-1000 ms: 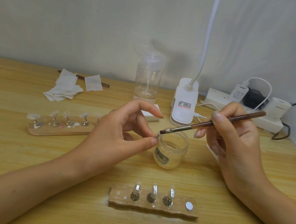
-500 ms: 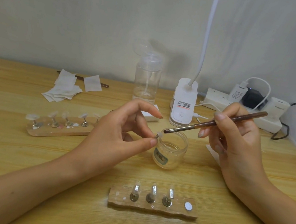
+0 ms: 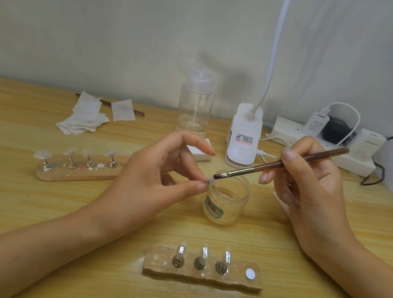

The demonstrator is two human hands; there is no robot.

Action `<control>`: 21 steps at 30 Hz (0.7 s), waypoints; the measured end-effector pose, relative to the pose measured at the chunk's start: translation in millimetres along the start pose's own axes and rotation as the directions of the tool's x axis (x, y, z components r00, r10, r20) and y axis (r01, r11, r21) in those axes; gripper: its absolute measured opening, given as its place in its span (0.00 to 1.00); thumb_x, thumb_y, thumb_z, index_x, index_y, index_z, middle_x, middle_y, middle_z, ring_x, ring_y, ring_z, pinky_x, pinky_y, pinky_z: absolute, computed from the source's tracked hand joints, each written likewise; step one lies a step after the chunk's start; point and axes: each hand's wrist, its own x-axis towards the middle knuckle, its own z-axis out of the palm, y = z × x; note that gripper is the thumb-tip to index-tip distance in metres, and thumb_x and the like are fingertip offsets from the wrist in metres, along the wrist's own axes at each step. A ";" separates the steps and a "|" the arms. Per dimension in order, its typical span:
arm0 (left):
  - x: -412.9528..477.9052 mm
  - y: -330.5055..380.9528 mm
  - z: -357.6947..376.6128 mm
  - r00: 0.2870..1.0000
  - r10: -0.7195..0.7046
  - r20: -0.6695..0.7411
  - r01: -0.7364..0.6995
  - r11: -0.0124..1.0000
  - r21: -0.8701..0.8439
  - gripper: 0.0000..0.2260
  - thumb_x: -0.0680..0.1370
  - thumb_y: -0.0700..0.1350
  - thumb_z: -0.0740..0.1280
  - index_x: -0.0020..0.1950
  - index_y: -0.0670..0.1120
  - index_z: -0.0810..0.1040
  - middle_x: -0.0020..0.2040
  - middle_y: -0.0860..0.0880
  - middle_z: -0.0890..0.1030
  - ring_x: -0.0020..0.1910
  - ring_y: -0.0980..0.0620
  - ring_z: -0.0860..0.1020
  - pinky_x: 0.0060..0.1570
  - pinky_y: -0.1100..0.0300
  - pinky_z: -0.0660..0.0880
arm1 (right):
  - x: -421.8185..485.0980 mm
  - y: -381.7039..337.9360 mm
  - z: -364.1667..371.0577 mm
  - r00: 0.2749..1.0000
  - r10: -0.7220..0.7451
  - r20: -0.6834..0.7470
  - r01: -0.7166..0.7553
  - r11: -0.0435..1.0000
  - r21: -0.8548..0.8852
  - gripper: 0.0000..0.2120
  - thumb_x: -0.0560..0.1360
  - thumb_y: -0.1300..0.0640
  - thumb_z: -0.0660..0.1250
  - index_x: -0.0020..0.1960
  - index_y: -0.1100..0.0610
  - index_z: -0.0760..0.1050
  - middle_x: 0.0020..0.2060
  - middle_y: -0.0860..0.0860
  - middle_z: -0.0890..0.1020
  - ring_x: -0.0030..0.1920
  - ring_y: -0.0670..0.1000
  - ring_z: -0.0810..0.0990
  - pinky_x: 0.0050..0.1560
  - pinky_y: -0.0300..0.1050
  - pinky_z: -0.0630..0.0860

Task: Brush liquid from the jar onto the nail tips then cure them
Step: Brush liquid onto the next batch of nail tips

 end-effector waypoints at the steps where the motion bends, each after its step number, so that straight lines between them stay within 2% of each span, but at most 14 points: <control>1: 0.0 -0.1 -0.1 1.000 0.006 -0.002 -0.006 1.000 0.004 0.17 0.74 0.36 0.74 0.58 0.52 0.78 0.39 0.54 0.81 0.44 0.58 0.82 0.34 0.67 0.72 | -0.3 0.2 0.5 1.000 0.002 0.025 -0.002 1.000 -0.008 0.09 0.77 0.54 0.65 0.38 0.52 0.71 0.30 0.55 0.82 0.22 0.45 0.65 0.25 0.35 0.62; 4: 0.2 -0.5 -0.4 1.000 0.017 -0.013 -0.017 1.000 0.014 0.17 0.75 0.37 0.75 0.58 0.53 0.78 0.40 0.52 0.81 0.44 0.57 0.82 0.34 0.68 0.72 | -0.7 0.8 1.1 1.000 0.023 0.011 -0.023 0.999 -0.041 0.09 0.75 0.53 0.66 0.39 0.53 0.70 0.30 0.56 0.82 0.22 0.46 0.64 0.24 0.34 0.62; 9: -0.1 -0.3 0.4 0.999 0.030 -0.026 -0.029 0.999 0.021 0.16 0.73 0.42 0.73 0.58 0.54 0.78 0.40 0.53 0.82 0.45 0.56 0.82 0.34 0.67 0.72 | 1.2 2.2 -1.8 0.995 0.052 -0.091 -0.056 0.997 -0.044 0.11 0.78 0.58 0.65 0.38 0.55 0.68 0.27 0.56 0.79 0.21 0.46 0.63 0.23 0.34 0.59; 13: -0.2 -0.2 0.9 0.999 0.037 -0.027 -0.036 0.999 0.029 0.16 0.73 0.42 0.73 0.58 0.53 0.78 0.40 0.52 0.81 0.45 0.56 0.82 0.34 0.67 0.71 | 1.3 0.5 -0.1 1.000 0.022 -0.013 -0.021 1.000 0.023 0.10 0.77 0.55 0.65 0.38 0.54 0.69 0.30 0.56 0.81 0.21 0.44 0.66 0.23 0.34 0.60; 16: -0.4 0.4 1.5 0.998 0.048 -0.034 -0.046 0.998 0.050 0.16 0.73 0.42 0.73 0.58 0.54 0.77 0.40 0.53 0.82 0.45 0.55 0.82 0.34 0.65 0.72 | 0.1 -0.4 2.6 0.999 0.024 0.028 -0.024 1.000 -0.006 0.09 0.77 0.55 0.65 0.40 0.56 0.69 0.31 0.57 0.82 0.21 0.43 0.67 0.23 0.32 0.64; 21: -0.9 1.7 1.9 0.997 0.053 -0.048 -0.050 0.996 0.069 0.15 0.73 0.42 0.72 0.58 0.54 0.77 0.40 0.53 0.82 0.46 0.55 0.83 0.34 0.60 0.73 | 1.5 1.6 -1.0 0.990 0.096 -0.101 -0.102 0.993 -0.052 0.09 0.78 0.59 0.64 0.39 0.56 0.68 0.28 0.57 0.80 0.20 0.45 0.64 0.21 0.34 0.61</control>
